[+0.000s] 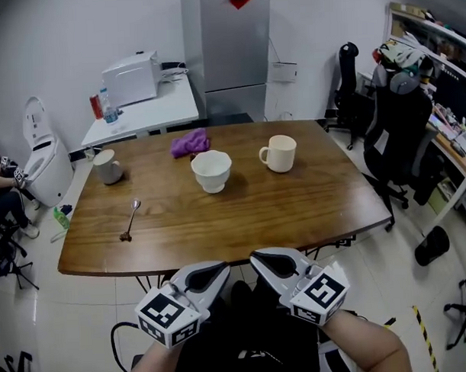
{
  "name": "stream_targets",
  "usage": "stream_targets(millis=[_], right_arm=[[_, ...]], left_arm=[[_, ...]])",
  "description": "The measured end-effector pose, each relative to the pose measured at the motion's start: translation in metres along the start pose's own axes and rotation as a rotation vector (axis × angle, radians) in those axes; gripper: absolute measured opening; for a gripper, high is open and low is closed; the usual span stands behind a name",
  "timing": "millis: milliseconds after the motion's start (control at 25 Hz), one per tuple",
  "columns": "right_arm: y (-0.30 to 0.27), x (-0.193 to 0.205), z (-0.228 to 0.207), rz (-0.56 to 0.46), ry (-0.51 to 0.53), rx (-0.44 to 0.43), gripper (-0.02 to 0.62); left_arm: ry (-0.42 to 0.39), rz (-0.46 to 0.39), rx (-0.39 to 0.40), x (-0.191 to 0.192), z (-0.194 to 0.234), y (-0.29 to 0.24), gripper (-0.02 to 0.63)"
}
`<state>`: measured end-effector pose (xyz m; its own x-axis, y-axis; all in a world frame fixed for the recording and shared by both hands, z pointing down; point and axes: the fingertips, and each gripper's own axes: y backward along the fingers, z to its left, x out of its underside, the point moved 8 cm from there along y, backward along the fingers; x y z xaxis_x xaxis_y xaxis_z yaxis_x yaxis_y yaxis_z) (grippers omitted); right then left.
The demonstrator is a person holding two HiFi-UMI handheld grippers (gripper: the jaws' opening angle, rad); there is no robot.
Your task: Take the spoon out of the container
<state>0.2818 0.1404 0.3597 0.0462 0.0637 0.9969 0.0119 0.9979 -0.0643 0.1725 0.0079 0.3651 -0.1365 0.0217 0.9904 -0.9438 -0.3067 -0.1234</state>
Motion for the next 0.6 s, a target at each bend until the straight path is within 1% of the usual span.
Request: stream_targets(millis=[120,320,600], right_arm=[[0.005,0.008,0.002,0.008,-0.02,-0.001,0.002],[0.006,0.012,0.001,-0.013,-0.031,0.019,0.002],[0.011,0.015,0.001,-0.019,-0.036,0.017,0.002]], left_arm=[[-0.005,0.0,0.007,0.003,-0.004,-0.002,0.012],[-0.022,-0.004,0.025,0.004,-0.01,-0.005,0.012],[-0.01,0.003,0.029,0.006,-0.013,-0.008,0.012]])
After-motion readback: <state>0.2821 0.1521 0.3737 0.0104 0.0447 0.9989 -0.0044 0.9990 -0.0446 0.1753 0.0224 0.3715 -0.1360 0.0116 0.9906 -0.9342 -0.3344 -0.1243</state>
